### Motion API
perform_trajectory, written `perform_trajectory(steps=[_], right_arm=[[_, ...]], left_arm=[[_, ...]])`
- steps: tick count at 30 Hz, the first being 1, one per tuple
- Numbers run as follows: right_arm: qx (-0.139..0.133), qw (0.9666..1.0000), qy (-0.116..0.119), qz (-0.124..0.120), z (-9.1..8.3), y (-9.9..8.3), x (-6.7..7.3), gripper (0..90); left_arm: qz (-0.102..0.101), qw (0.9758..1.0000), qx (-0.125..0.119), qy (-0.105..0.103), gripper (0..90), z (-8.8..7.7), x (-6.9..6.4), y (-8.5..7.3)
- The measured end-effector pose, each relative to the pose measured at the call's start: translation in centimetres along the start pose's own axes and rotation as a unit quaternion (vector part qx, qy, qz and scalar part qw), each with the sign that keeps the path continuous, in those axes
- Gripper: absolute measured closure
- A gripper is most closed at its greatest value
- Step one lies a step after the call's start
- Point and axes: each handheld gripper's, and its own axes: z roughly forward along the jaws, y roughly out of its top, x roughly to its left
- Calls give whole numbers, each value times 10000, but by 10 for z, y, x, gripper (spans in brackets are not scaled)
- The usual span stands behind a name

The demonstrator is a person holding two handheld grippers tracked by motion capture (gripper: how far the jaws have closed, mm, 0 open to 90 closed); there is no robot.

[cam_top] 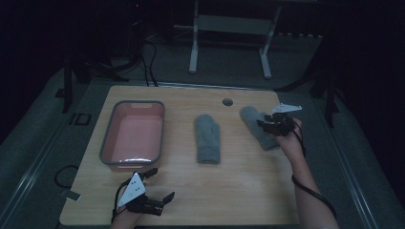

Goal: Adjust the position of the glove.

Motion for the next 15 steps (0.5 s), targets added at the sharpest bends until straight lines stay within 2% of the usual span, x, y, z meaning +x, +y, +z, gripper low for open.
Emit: perform_trajectory(steps=[5, 9, 12, 13, 15], right_arm=[[257, 9996, -82, -4, 18, -11, -14, 548], [394, 9991, 26, 142, 33, -21, -21, 544], [687, 9975, 45, 159, 46, -31, -24, 524], [704, 9973, 107, 205, 50, -34, -25, 536], [668, 9973, 169, 270, 52, -38, -26, 616]], left_arm=[[9, 10000, 12, -4, 3, 1, 1, -1], [3, 10000, 21, -15, 3, 1, 1, -1], [3, 10000, 12, -21, 3, 0, 1, -1], [2, 10000, 13, -21, 3, 0, 1, -1], [-14, 10000, 7, -21, 3, 0, 1, -1]])
